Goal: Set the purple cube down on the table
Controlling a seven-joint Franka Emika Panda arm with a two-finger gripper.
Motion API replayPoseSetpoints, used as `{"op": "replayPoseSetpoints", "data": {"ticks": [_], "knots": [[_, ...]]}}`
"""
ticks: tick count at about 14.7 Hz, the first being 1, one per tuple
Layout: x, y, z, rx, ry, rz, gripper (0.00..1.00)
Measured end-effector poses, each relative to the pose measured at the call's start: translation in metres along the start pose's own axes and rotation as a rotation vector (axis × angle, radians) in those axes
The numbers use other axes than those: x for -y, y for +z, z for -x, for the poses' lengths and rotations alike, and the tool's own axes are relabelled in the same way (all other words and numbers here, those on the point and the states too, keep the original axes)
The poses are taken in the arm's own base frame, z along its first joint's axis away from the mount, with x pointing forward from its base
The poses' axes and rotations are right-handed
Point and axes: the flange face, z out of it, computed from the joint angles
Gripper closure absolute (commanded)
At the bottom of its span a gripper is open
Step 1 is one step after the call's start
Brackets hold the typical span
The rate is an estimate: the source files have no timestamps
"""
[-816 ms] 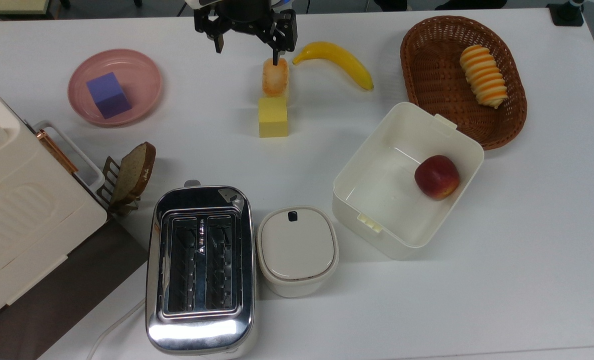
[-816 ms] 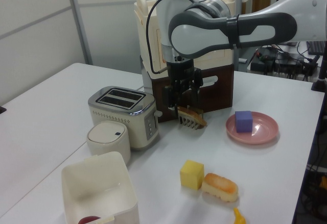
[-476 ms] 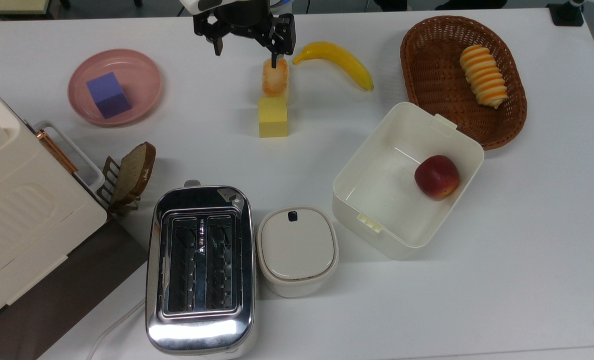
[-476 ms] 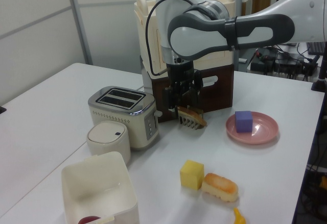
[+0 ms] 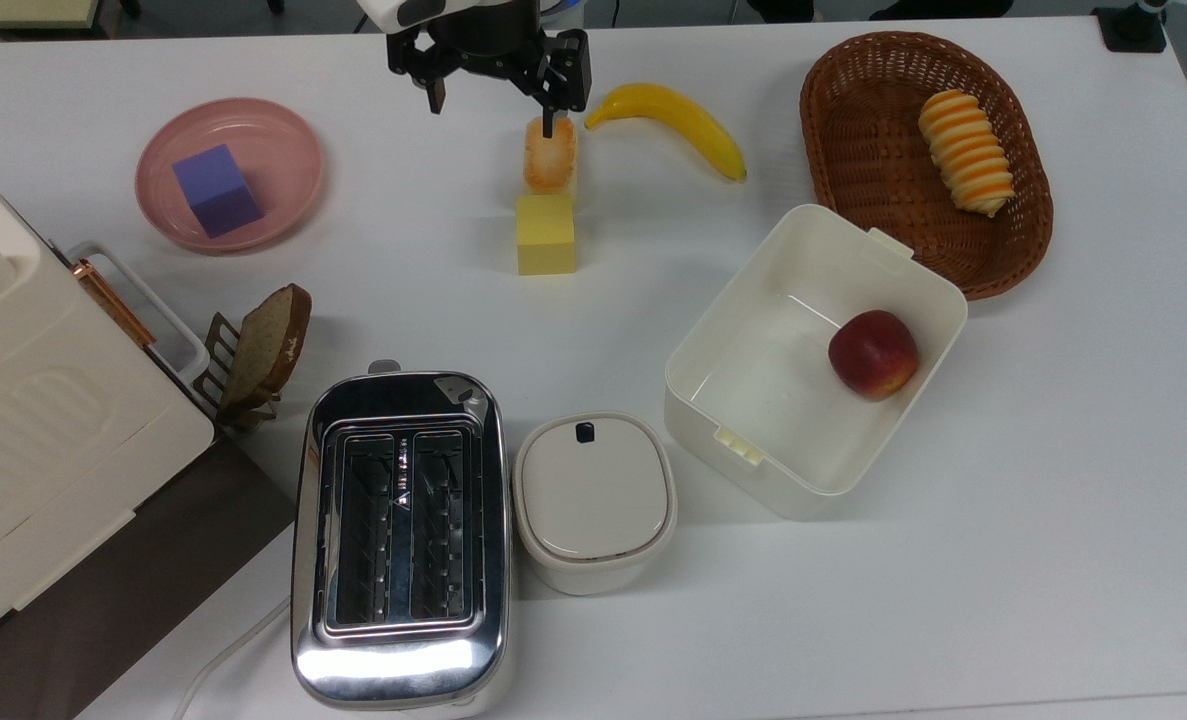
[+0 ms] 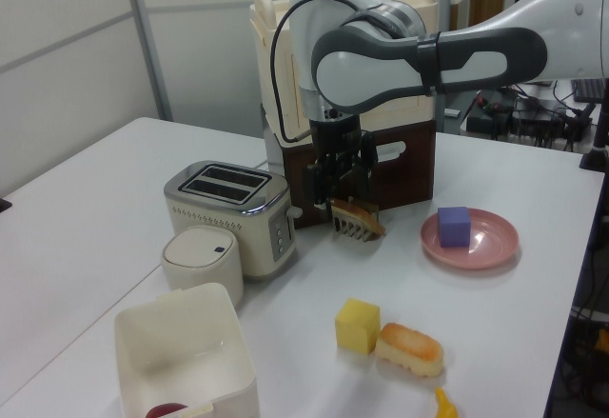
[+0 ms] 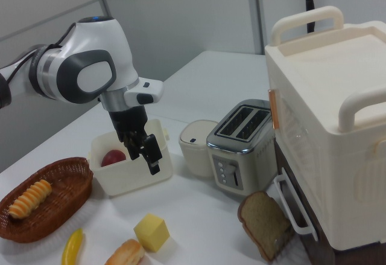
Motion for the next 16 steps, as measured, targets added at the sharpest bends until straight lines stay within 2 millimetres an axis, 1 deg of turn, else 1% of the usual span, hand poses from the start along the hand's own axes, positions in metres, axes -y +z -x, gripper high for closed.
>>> {"op": "replayPoseSetpoints", "data": {"ticks": [1,2,4,5,7,9,11,12,13,16], "knots": [[-0.004,0.0,-0.001,0.004,-0.022,0.0,0.0],[-0.014,0.002,-0.002,0.014,-0.052,0.001,0.0],[-0.047,0.008,-0.005,0.041,-0.122,0.0,0.0],[-0.068,0.014,-0.008,0.057,-0.168,-0.003,0.0],[-0.113,0.032,-0.011,0.09,-0.281,-0.017,0.0],[-0.158,0.049,-0.01,0.12,-0.386,-0.039,0.0],[-0.196,0.063,-0.005,0.142,-0.472,-0.064,0.0],[-0.211,0.073,-0.003,0.152,-0.512,-0.076,0.0],[-0.229,0.09,-0.004,0.147,-0.547,-0.083,0.0],[-0.26,0.131,-0.009,0.125,-0.579,-0.063,0.0]]}}
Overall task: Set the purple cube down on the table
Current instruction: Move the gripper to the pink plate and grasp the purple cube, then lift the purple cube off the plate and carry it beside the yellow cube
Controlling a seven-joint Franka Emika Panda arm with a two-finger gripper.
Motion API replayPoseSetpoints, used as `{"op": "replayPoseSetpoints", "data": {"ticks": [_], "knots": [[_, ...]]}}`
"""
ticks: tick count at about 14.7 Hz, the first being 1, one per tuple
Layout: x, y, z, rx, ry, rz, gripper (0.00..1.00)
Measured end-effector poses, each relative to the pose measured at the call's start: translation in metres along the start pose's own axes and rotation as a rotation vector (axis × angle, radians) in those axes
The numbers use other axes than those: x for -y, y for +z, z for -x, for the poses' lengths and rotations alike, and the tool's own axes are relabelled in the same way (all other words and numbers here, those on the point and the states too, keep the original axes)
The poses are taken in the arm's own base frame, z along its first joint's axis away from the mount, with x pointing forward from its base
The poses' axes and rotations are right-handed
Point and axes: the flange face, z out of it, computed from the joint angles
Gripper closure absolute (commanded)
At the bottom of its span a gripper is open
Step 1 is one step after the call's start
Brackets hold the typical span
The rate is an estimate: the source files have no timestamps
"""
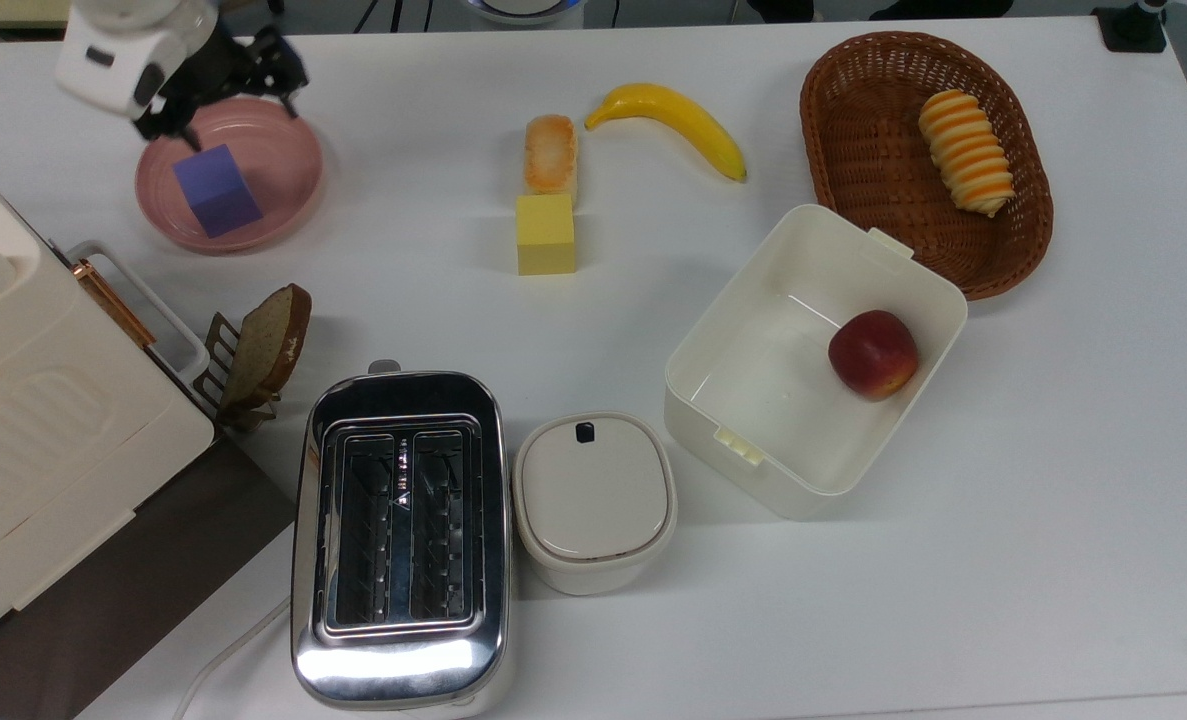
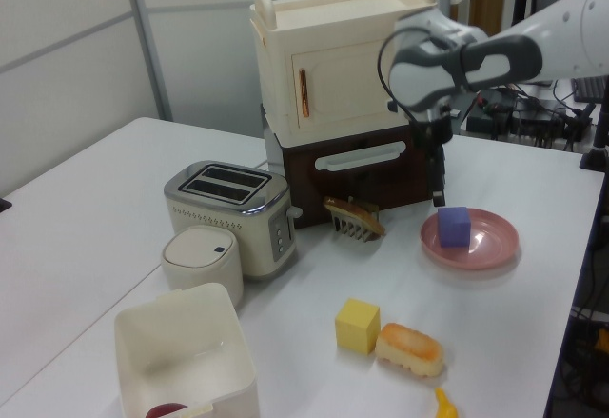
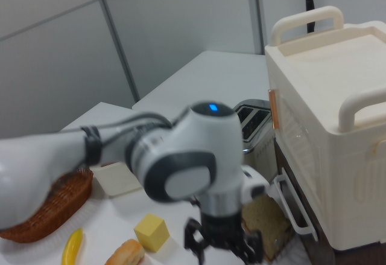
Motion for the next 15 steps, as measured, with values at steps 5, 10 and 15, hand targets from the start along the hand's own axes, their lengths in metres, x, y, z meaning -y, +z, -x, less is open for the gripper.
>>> {"op": "replayPoseSetpoints", "data": {"ticks": [5,10,15], "knots": [[-0.034,0.055,0.007,0.013,0.002,0.03,0.0],[-0.043,0.092,-0.006,0.033,-0.014,0.04,0.72],[-0.04,0.072,0.0,0.04,-0.009,0.031,0.81]]}}
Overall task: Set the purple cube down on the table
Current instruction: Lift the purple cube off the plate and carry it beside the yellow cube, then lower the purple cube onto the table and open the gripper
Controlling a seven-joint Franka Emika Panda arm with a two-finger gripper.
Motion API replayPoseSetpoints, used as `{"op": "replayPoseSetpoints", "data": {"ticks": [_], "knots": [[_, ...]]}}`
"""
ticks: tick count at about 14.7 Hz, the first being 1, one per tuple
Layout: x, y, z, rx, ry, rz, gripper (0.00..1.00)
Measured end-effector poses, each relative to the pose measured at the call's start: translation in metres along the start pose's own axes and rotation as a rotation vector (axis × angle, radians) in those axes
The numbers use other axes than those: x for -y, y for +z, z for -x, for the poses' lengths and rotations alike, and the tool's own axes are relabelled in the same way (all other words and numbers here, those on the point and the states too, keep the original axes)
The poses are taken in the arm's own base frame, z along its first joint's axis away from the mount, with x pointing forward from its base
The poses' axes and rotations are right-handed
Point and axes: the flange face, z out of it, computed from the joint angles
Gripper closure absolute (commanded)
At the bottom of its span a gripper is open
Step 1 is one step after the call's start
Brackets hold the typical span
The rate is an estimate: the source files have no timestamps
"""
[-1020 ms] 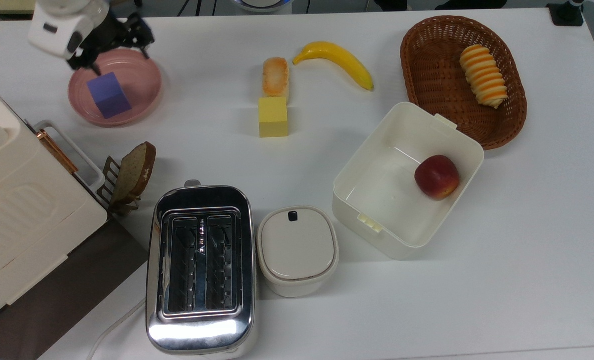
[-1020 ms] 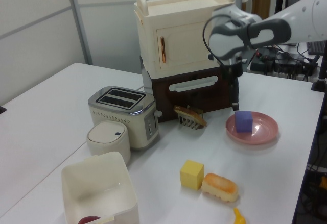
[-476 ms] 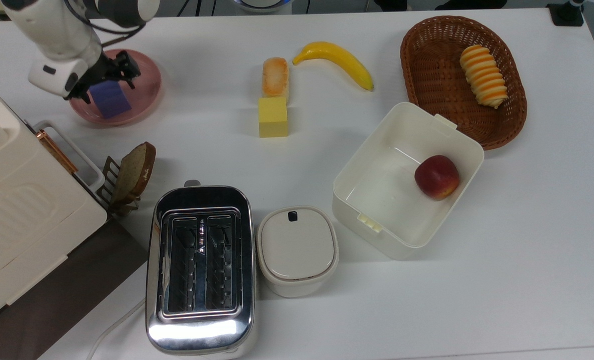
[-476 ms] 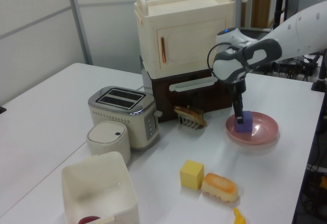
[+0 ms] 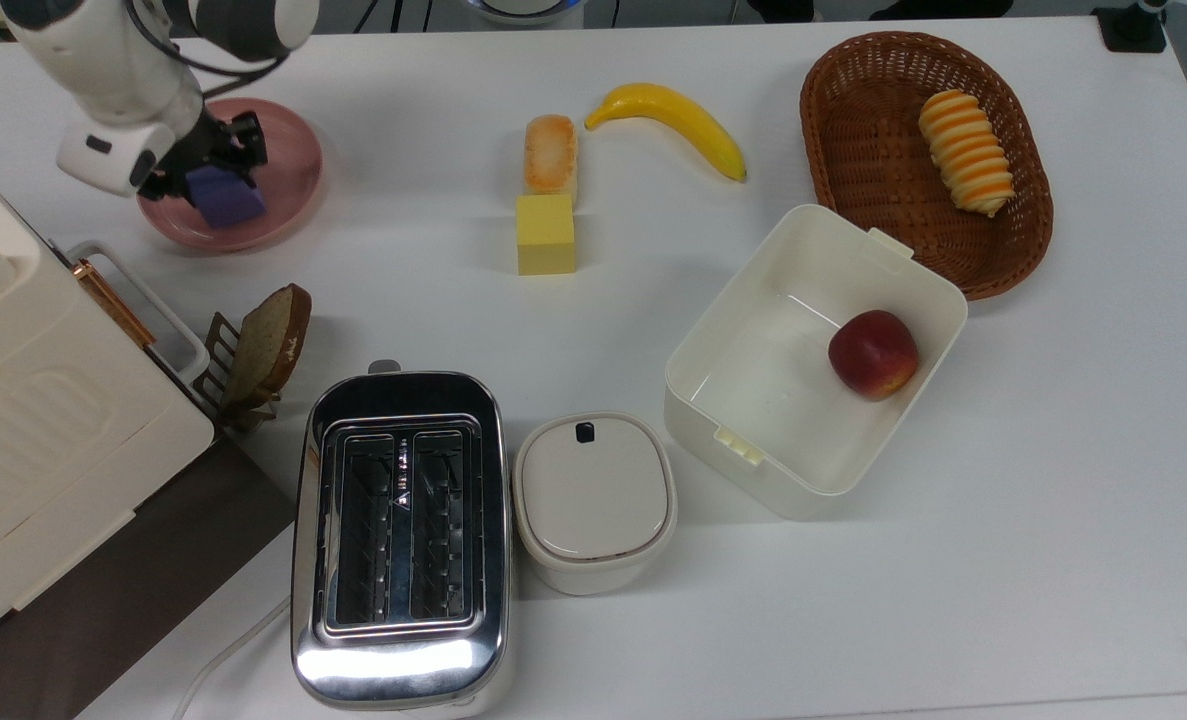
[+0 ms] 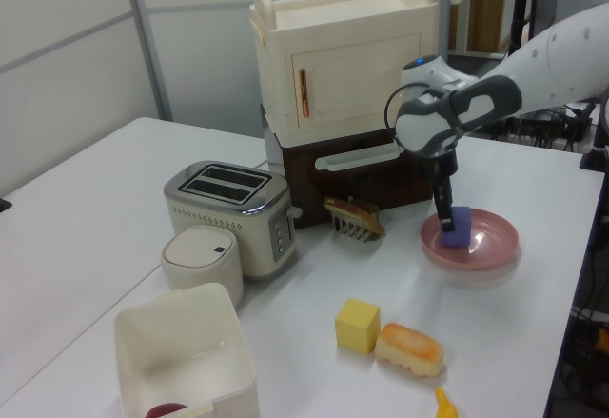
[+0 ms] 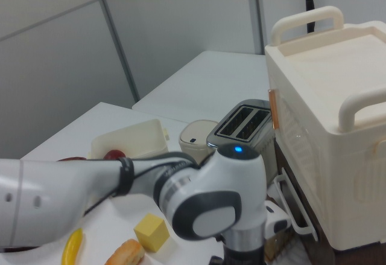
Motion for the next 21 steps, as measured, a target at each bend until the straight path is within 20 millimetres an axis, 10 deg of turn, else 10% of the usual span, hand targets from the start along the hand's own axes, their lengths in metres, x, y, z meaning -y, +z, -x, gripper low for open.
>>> {"op": "replayPoseSetpoints", "data": {"ticks": [5,10,12,13,14,21], "knots": [[0.034,-0.063,0.003,-0.01,0.026,-0.058,0.75],[0.151,-0.058,-0.098,0.036,0.105,-0.048,0.64],[0.18,-0.047,-0.121,0.054,0.122,-0.037,0.37],[0.187,-0.041,-0.129,0.057,0.13,-0.031,0.06],[0.189,-0.034,-0.135,0.056,0.141,-0.027,0.0],[0.202,-0.031,-0.151,0.042,0.268,0.012,0.0]]}}
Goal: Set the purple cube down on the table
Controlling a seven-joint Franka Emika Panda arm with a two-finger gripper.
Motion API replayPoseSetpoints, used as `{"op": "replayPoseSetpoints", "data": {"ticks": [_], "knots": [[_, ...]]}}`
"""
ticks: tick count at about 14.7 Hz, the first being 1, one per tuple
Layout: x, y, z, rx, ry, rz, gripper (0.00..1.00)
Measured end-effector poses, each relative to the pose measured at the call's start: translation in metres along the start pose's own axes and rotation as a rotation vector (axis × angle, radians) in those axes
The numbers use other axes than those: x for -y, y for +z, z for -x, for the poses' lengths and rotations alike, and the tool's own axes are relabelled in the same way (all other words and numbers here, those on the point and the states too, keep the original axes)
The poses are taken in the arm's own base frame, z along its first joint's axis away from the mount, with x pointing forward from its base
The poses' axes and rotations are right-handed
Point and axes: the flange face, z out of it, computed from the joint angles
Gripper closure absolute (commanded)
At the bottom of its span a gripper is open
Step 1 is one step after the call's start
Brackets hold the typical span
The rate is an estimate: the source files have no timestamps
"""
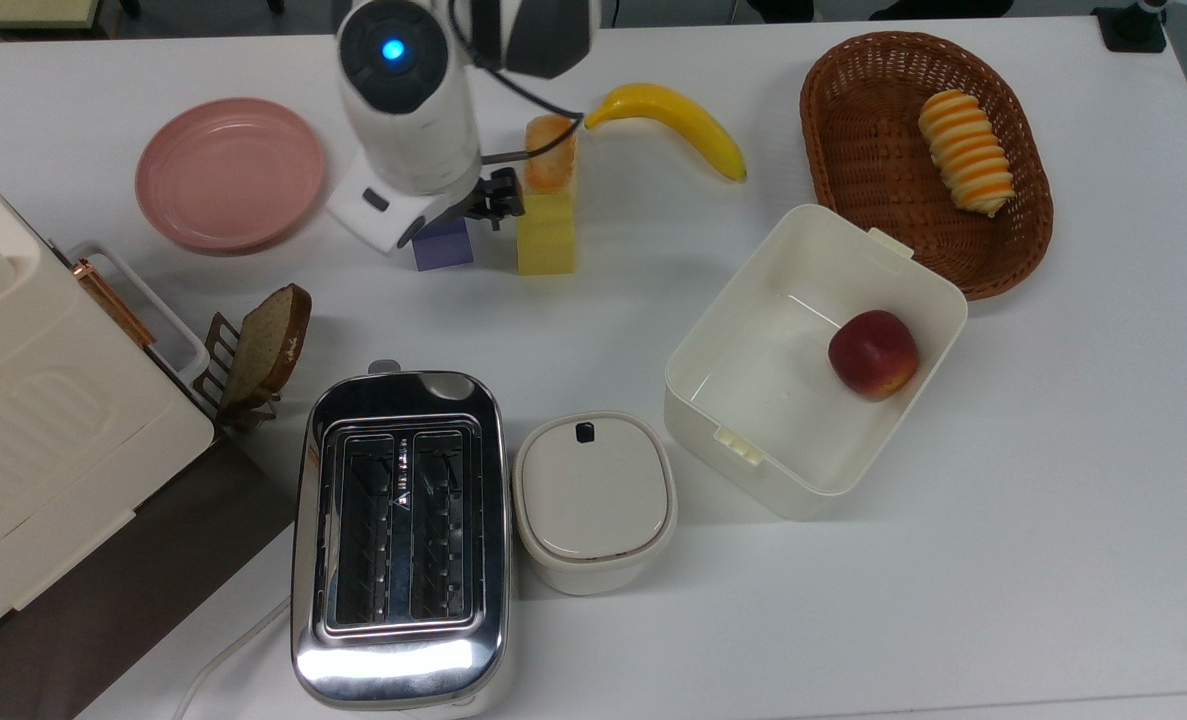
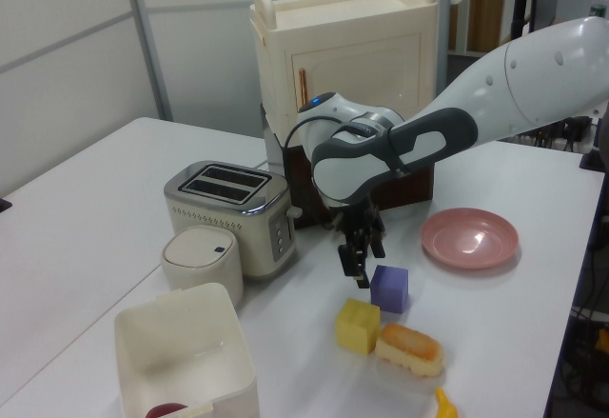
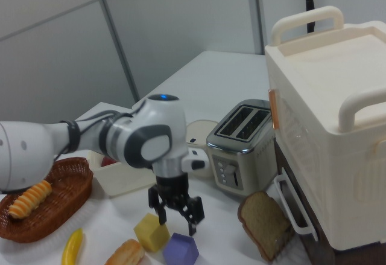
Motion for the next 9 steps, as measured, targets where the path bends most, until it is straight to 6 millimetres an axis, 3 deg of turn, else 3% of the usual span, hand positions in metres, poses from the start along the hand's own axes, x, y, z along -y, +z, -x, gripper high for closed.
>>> {"op": "replayPoseSetpoints", "data": {"ticks": [3,6,9], "knots": [[0.026,-0.038,0.008,-0.033,0.062,0.03,0.0],[0.049,-0.089,0.029,-0.05,0.076,0.035,0.0],[0.059,-0.142,0.053,-0.073,0.1,0.034,0.0]]}}
